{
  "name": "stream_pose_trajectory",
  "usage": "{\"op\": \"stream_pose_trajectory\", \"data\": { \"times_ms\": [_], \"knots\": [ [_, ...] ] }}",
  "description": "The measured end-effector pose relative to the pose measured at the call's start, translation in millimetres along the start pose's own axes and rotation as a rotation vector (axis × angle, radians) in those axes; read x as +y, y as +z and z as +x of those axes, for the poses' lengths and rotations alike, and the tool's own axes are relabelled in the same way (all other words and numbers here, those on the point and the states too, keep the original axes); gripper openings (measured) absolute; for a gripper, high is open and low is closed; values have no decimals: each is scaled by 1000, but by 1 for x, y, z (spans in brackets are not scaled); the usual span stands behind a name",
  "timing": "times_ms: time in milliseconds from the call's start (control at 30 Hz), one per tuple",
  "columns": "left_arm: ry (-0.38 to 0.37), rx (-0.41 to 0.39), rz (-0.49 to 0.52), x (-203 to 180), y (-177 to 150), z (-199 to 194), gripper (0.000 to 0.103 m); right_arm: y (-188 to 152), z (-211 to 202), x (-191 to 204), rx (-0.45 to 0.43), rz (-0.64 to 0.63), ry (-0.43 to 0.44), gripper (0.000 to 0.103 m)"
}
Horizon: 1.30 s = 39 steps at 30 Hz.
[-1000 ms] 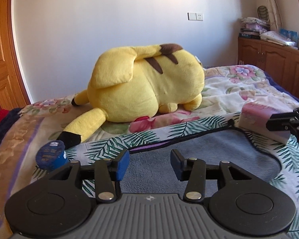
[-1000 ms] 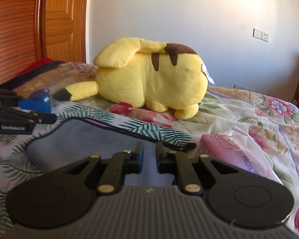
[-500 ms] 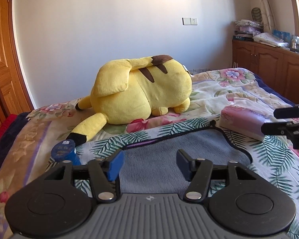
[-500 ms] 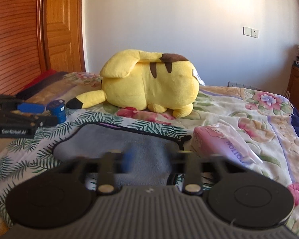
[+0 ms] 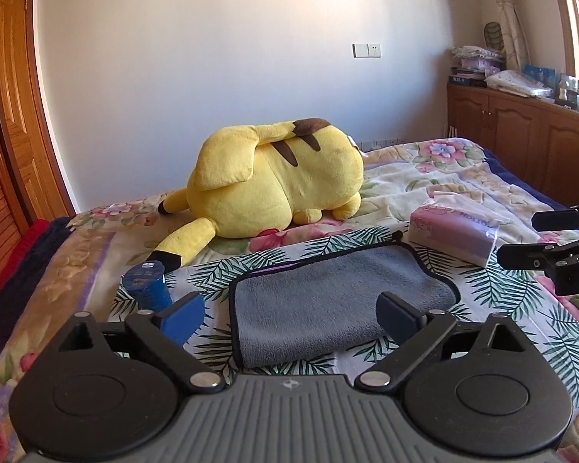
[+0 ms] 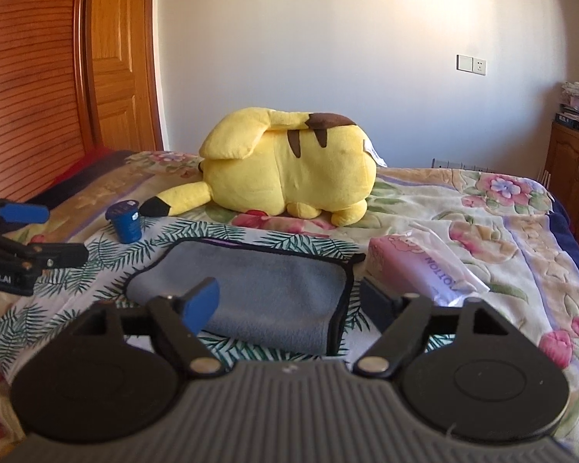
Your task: Fold towel
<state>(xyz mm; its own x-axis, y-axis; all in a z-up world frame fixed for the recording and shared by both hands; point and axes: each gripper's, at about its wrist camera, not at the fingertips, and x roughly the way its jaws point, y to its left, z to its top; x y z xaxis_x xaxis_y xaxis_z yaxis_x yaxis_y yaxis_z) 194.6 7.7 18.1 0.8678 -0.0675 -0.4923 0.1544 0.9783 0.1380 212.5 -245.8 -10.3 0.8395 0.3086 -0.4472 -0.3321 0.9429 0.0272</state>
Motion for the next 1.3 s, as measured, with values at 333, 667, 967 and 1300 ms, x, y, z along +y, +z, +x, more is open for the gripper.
{"op": "stream_pose_trajectory", "data": {
  "times_ms": [333,667,967,1300],
  "knots": [
    [3,-45,-1,-7,10,-41,87,6,-32,4,-34,1,-24,103],
    [23,-71,-11,-14,23,-87,87,22,-68,13,-82,9,-45,103],
    [20,-80,6,-23,16,-124,87,23,-101,26,-111,6,-45,103],
    [12,-57,-3,-32,-12,-146,87,6,-123,44,-106,10,-36,103]
  ]
}}
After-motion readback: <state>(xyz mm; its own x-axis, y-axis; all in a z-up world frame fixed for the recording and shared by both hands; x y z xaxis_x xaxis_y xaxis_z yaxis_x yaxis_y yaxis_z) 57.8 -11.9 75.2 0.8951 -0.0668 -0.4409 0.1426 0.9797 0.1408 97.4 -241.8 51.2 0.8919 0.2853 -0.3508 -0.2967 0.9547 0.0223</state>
